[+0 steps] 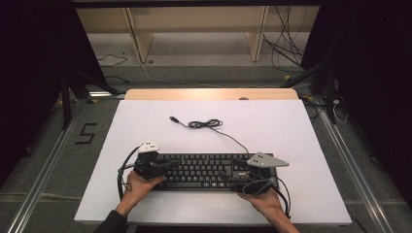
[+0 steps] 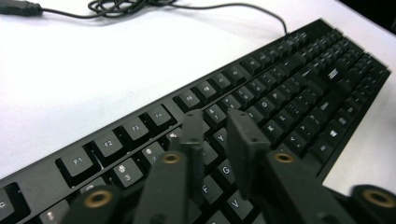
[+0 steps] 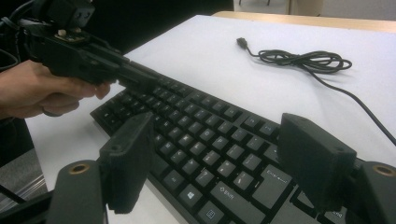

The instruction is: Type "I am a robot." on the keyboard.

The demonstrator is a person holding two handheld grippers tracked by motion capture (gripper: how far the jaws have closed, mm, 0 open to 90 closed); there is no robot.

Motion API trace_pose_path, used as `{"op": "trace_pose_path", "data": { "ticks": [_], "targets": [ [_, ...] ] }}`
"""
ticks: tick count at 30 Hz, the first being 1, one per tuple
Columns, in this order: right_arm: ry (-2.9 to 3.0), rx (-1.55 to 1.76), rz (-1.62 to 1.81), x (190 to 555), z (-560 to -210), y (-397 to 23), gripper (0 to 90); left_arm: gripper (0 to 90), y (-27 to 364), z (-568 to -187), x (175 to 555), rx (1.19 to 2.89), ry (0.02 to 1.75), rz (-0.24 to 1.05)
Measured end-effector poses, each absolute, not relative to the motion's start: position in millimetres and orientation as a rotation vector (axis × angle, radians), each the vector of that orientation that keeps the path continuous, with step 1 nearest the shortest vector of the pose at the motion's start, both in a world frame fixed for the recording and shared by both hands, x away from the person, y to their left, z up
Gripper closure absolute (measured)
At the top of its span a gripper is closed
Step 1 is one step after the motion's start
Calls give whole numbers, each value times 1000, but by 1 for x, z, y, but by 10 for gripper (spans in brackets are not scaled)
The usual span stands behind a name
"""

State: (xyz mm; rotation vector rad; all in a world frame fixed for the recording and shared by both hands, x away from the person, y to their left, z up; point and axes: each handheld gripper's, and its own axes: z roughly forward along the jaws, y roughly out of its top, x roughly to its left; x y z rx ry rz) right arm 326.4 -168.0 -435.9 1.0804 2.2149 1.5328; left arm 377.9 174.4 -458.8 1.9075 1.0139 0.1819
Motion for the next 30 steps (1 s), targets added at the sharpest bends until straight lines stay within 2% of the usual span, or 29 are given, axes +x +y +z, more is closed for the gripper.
{"op": "trace_pose_path", "data": {
  "ticks": [7,15,26,30],
  "targets": [
    [2222,1084,1528,327,-437,-166,286,491,185,-452,370,1817,989,186],
    [2229,1079,1524,328,-438,-165,285,356,201,-445,354,1711,951,223],
    [2240,1063,1532,327,-438,-160,292,297,217,-446,334,1679,929,267],
    [2261,1058,1522,327,-439,-157,341,292,219,-446,329,1689,927,272]
  ]
}}
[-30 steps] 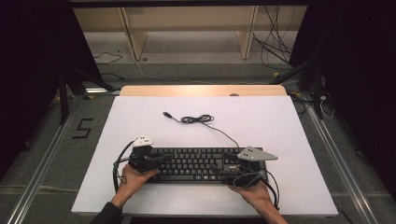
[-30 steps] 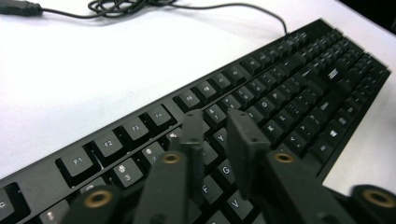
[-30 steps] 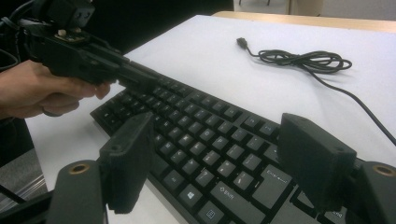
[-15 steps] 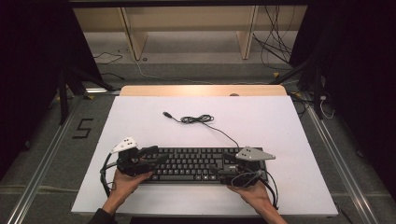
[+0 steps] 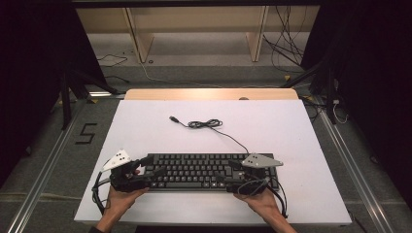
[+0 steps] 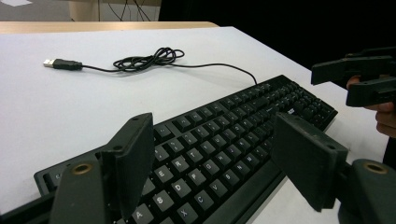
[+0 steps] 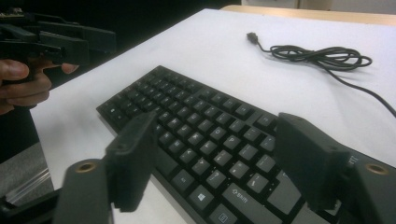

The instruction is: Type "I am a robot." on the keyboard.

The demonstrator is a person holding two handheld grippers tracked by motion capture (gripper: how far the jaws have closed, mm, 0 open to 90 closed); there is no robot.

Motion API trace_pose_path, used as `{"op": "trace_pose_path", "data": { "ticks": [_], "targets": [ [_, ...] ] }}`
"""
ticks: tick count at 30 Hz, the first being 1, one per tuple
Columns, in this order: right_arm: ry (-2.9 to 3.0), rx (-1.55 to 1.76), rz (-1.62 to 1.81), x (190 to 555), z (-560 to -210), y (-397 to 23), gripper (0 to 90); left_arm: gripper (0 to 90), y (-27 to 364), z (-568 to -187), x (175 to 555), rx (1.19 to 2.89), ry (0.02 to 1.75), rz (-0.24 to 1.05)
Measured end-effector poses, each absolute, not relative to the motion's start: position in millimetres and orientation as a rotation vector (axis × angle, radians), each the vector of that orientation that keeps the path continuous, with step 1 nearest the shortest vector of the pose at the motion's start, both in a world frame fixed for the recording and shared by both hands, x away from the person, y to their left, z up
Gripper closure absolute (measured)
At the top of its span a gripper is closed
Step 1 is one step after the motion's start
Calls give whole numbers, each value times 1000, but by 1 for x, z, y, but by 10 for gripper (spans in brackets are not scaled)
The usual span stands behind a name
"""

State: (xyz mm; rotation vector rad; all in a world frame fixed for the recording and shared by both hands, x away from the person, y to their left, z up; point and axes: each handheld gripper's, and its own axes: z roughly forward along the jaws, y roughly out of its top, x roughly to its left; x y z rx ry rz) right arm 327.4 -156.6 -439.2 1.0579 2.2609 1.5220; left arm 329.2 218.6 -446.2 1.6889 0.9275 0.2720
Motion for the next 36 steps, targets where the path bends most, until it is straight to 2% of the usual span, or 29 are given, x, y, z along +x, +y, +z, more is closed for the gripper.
{"op": "trace_pose_path", "data": {
  "ticks": [16,21,26,36],
  "targets": [
    [2399,1031,1384,343,-450,-130,742,262,220,-451,324,1688,936,274],
    [2448,1033,1340,349,-456,-121,843,262,218,-451,323,1693,931,278],
    [2493,1024,1281,354,-465,-112,898,262,216,-452,323,1703,924,285],
    [2527,1026,1236,358,-472,-106,900,263,216,-453,323,1704,929,283]
  ]
}}
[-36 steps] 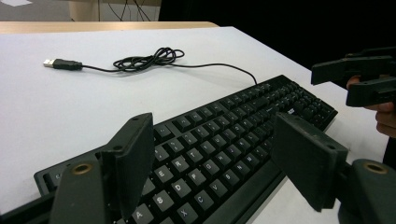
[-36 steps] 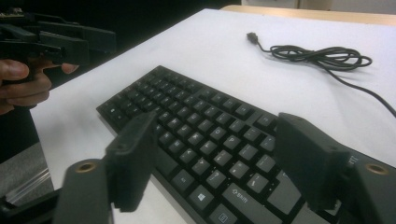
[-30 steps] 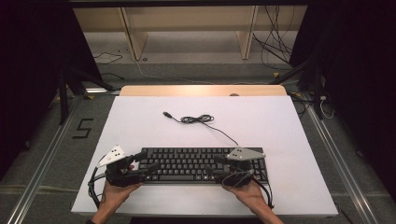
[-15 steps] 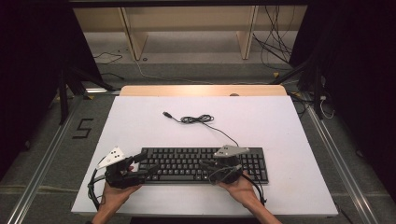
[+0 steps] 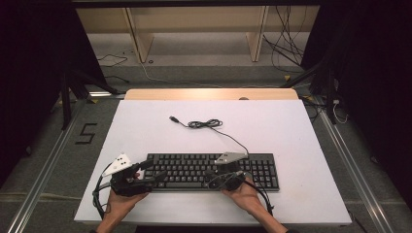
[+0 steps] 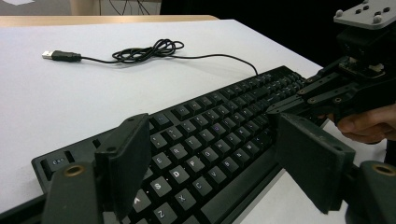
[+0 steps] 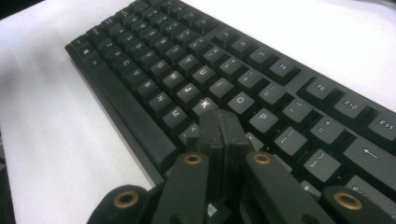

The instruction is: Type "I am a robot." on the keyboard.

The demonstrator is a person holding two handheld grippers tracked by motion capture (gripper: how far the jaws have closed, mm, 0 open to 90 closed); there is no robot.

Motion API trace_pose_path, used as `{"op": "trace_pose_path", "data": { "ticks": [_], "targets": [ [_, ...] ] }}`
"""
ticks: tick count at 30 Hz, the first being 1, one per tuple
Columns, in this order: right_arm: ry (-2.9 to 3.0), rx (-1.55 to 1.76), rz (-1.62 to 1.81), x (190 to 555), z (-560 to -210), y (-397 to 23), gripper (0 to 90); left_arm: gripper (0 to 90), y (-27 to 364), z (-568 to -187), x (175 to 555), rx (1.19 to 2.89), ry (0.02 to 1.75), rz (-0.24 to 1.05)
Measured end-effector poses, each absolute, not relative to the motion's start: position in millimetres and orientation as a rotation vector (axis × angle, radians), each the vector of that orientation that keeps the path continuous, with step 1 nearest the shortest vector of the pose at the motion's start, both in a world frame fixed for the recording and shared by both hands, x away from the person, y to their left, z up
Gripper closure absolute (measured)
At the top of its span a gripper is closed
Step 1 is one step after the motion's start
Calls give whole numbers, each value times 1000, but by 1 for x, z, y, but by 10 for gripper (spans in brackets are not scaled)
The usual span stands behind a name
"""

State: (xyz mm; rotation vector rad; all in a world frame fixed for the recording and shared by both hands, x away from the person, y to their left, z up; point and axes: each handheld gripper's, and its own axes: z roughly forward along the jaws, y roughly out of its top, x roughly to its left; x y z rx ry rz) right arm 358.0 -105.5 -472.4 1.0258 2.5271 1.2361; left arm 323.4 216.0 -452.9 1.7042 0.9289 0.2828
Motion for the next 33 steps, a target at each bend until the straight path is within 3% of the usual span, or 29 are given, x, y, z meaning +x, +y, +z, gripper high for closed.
{"op": "trace_pose_path", "data": {
  "ticks": [18,23,33],
  "targets": [
    [2536,1031,1193,359,-479,-100,895,264,217,-453,324,1707,929,285],
    [2454,1048,1341,357,-464,-111,821,264,216,-453,324,1709,925,287],
    [2326,1065,1478,346,-443,-141,529,264,216,-453,324,1706,927,280]
  ]
}}
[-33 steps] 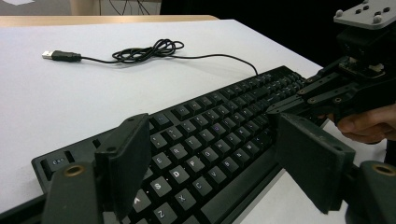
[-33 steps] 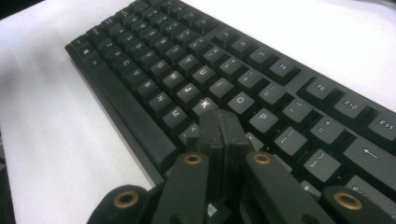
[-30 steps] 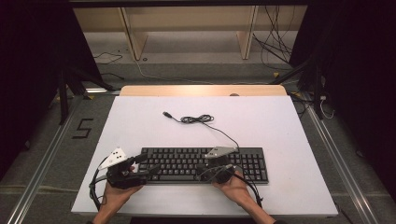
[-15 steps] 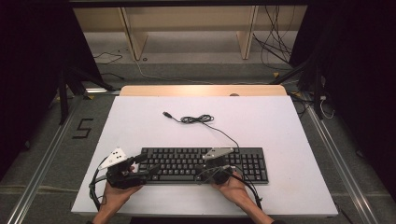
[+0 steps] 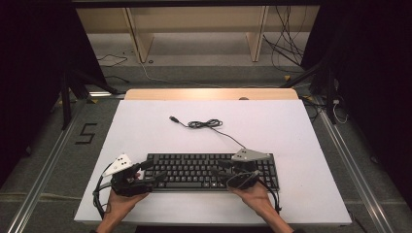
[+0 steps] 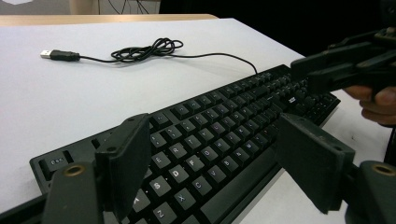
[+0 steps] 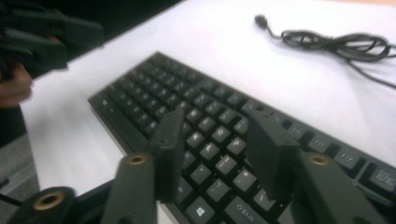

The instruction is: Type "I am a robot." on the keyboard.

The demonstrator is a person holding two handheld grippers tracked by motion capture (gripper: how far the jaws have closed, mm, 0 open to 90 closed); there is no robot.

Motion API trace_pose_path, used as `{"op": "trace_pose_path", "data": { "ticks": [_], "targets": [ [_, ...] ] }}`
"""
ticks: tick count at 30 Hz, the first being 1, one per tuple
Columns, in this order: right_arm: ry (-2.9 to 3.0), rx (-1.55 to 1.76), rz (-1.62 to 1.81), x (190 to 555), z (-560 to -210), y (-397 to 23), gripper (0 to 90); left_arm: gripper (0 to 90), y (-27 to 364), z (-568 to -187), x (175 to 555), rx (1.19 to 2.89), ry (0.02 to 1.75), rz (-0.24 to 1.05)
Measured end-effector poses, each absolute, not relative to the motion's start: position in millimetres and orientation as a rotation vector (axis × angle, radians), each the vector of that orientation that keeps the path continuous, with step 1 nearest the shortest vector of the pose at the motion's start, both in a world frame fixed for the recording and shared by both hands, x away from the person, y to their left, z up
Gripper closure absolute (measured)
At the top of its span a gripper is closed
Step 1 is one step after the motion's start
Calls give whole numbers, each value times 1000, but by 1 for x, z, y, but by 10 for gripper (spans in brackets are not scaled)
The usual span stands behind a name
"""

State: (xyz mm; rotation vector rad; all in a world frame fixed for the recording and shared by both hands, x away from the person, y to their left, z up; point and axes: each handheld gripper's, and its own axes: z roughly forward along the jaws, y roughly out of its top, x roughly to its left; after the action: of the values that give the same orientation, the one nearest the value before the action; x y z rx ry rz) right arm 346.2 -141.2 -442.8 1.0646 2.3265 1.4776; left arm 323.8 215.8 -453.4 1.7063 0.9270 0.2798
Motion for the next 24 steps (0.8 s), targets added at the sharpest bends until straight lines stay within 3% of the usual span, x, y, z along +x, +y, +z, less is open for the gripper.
{"op": "trace_pose_path", "data": {
  "ticks": [13,24],
  "targets": [
    [2186,1052,1579,336,-425,-167,350,264,216,-453,323,1704,923,277],
    [2136,1060,1581,325,-422,-187,299,264,216,-453,323,1706,920,277]
  ]
}}
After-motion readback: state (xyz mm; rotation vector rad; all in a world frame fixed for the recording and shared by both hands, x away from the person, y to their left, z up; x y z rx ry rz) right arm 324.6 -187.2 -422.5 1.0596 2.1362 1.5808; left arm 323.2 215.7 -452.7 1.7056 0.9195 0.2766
